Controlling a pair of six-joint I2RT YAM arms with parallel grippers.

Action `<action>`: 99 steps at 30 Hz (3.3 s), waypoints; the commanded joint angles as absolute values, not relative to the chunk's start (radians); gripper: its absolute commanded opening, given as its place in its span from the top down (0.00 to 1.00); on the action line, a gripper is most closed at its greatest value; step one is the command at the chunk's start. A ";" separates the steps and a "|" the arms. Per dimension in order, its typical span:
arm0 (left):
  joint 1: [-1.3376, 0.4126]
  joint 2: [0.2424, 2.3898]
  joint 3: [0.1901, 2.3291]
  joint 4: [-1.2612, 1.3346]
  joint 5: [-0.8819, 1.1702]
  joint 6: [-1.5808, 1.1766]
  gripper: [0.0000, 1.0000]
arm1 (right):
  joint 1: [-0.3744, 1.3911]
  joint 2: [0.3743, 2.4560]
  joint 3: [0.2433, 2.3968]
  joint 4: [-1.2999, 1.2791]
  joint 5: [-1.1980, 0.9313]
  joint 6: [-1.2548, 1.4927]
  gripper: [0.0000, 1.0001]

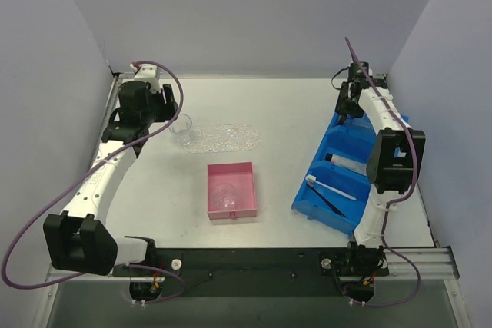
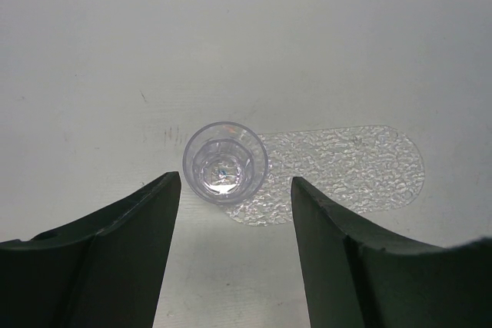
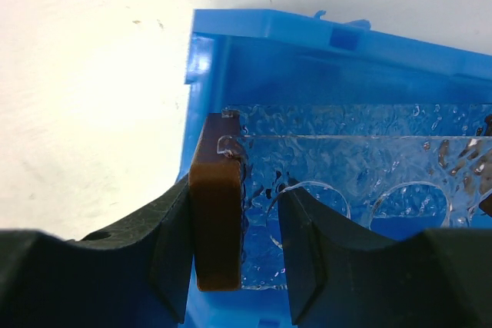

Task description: Prepare toiletry sets of a toothbrush and toothpaste on the tray

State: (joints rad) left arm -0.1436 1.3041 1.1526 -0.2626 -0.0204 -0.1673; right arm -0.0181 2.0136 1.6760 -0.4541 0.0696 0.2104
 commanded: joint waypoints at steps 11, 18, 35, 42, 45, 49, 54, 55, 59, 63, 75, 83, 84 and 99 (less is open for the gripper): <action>-0.163 1.230 1.150 -0.189 0.057 -0.132 0.31 | 0.081 1.793 1.769 -0.517 0.129 0.166 1.00; -0.202 1.201 1.134 -0.169 0.100 -0.083 0.31 | 0.163 1.720 1.801 -0.546 0.124 0.178 1.00; -0.198 1.144 1.109 -0.182 -0.224 -0.138 0.31 | 0.498 1.825 1.887 -0.548 0.147 0.414 1.00; -0.095 1.138 1.108 -0.181 -0.233 -0.187 0.31 | 0.612 1.999 2.061 -0.548 0.160 0.508 1.00; -0.080 1.138 1.111 -0.181 -0.187 -0.204 0.31 | 0.641 2.069 2.094 -0.548 0.158 0.549 1.00; -0.074 1.138 1.114 -0.181 -0.172 -0.206 0.31 | 0.673 2.147 2.144 -0.549 0.179 0.580 1.00; -0.069 1.140 1.118 -0.186 -0.156 -0.209 0.31 | 0.707 2.224 2.207 -0.548 0.199 0.600 1.00; -0.069 1.140 1.120 -0.187 -0.150 -0.209 0.30 | 0.710 2.242 2.213 -0.549 0.202 0.603 1.00; -0.067 1.157 1.127 -0.195 -0.130 -0.213 0.30 | 0.718 2.289 2.247 -0.548 0.219 0.612 1.00; -0.061 1.161 1.131 -0.198 -0.124 -0.213 0.31 | 0.724 2.325 2.275 -0.545 0.219 0.618 1.00; -0.049 1.170 1.131 -0.198 -0.109 -0.221 0.31 | 0.745 2.385 2.286 -0.545 0.233 0.637 1.00; -0.049 1.167 1.131 -0.196 -0.103 -0.222 0.31 | 0.765 2.414 2.296 -0.546 0.245 0.635 0.91; -0.049 1.167 1.129 -0.198 -0.101 -0.222 0.30 | 0.767 2.419 2.298 -0.546 0.245 0.635 0.90; -0.049 1.169 1.129 -0.196 -0.092 -0.229 0.30 | 0.765 2.453 2.312 -0.545 0.235 0.632 0.78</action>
